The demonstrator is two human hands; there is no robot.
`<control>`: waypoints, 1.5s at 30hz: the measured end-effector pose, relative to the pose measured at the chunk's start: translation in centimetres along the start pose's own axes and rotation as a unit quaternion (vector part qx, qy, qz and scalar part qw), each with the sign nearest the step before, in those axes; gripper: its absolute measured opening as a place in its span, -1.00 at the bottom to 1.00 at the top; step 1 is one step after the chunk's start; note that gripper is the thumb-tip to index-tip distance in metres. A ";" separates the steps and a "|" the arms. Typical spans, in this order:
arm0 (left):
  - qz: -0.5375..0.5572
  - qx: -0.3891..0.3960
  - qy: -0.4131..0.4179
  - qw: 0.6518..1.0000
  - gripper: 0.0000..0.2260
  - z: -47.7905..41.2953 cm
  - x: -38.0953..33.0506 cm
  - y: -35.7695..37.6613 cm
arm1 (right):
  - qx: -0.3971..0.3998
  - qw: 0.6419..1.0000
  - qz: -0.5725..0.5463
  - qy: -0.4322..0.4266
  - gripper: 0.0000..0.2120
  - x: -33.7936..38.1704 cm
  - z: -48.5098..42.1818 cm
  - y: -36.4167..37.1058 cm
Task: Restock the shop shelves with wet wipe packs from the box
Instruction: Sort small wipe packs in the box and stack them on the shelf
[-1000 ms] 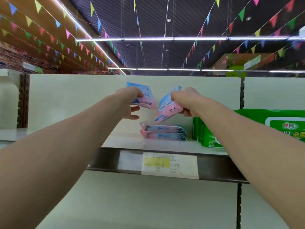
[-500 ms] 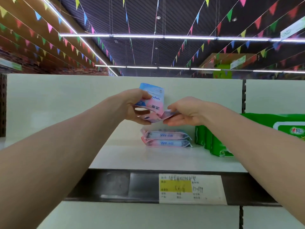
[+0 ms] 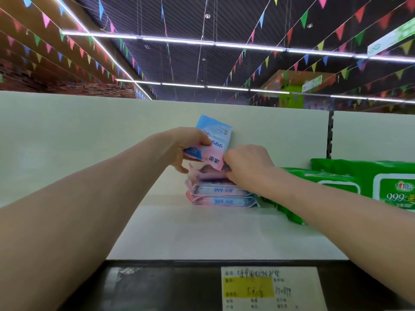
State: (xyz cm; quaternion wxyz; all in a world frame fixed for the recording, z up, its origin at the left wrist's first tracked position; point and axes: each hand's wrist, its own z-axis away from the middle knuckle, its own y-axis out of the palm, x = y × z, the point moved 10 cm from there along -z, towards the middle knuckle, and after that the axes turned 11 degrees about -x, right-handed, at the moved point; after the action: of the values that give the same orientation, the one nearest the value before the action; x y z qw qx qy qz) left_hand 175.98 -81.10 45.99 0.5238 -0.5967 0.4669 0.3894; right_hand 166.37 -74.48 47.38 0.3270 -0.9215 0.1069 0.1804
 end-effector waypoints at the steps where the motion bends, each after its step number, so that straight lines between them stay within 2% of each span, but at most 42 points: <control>1: -0.012 -0.011 0.014 1.000 -0.87 -0.2 -0.2 -0.3 | -0.006 1.000 0.010 -0.010 -0.85 0.2 0.1 0.0; 5: -0.028 -0.016 0.084 0.996 -0.84 0.0 -1.7 -0.9 | -0.030 0.998 0.028 -0.052 -0.82 0.7 -0.5 -0.1; 9: -0.082 -0.056 0.214 0.972 -0.79 1.2 -4.4 -1.3 | -0.040 0.994 0.042 -0.088 -0.67 1.3 -1.2 0.3; 12: -0.123 -0.079 0.310 0.939 -0.72 1.9 -5.6 -1.0 | -0.015 0.996 0.008 -0.084 -0.70 1.1 -1.5 1.2; 15: -0.164 -0.087 0.374 0.909 -0.67 2.4 -6.0 -0.1 | 0.047 0.995 -0.063 -0.064 -0.68 0.6 -1.0 2.9; 18: -0.271 -0.143 0.448 0.840 -0.70 3.0 -6.7 0.6 | 0.078 0.991 -0.106 -0.013 -0.62 -0.6 -0.6 2.9; 20: -0.350 -0.179 0.485 0.782 -0.75 3.2 -6.8 1.0 | 0.039 0.990 -0.131 0.033 -0.77 -2.2 -1.0 1.0; 21: -0.374 -0.188 0.490 0.764 -0.76 3.2 -6.6 1.1 | 0.002 0.991 -0.125 0.052 -0.82 -3.3 -1.3 -0.4; 24: -0.411 -0.181 0.493 0.745 -0.77 2.8 -5.8 1.9 | -0.104 0.985 -0.114 0.083 -0.88 -5.8 -1.7 -3.4; 26: -0.406 -0.167 0.493 0.751 -0.79 2.7 -5.6 2.3 | -0.082 0.981 -0.155 0.083 -0.69 -6.2 -1.7 -2.8; 28: -0.387 -0.161 0.491 0.764 -0.81 2.7 -5.7 2.1 | -0.019 0.958 -0.272 0.088 -0.52 -6.0 -1.6 -1.3; 30: -0.342 -0.161 0.476 0.794 -0.81 2.6 -5.9 1.3 | 0.006 0.928 -0.363 0.087 -0.57 -5.7 -1.6 -0.3; 32: -0.269 -0.155 0.438 0.844 -0.81 1.9 -5.9 0.2 | -0.028 0.919 -0.382 0.097 -0.71 -6.4 -1.7 -0.2; 35: -0.142 -0.132 0.343 0.919 -0.71 0.4 -4.8 -1.2 | -0.042 0.871 -0.458 0.174 -0.81 -7.8 -1.7 0.6; 37: -0.060 -0.108 0.285 0.950 -0.67 -0.2 -4.0 -1.6 | -0.030 0.824 -0.519 0.225 -0.80 -8.1 -1.7 1.4; 39: 0.000 -0.098 0.242 0.965 -0.62 -0.7 -3.5 -1.9 | -0.023 0.797 -0.546 0.258 -0.69 -8.5 -1.8 1.8; 41: 0.038 -0.102 0.201 0.974 -0.59 -1.1 -2.7 -2.3 | -0.001 0.814 -0.527 0.243 -0.46 -8.1 -1.8 1.8; 43: 0.064 -0.098 0.149 0.982 -0.61 -1.8 -1.5 -2.2 | 0.026 0.869 -0.462 0.174 -0.24 -6.7 -1.8 1.7; 45: 0.091 -0.069 0.089 0.989 -0.61 -2.1 -0.2 -1.6 | 0.049 0.910 -0.396 0.114 -0.14 -5.4 -1.6 2.2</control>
State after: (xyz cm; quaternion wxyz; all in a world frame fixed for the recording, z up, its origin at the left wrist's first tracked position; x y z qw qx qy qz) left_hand 177.43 -83.11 46.90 0.4004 -0.6181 0.5362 0.4124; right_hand 161.22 -76.74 49.50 0.4022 -0.8852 -0.2214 -0.0752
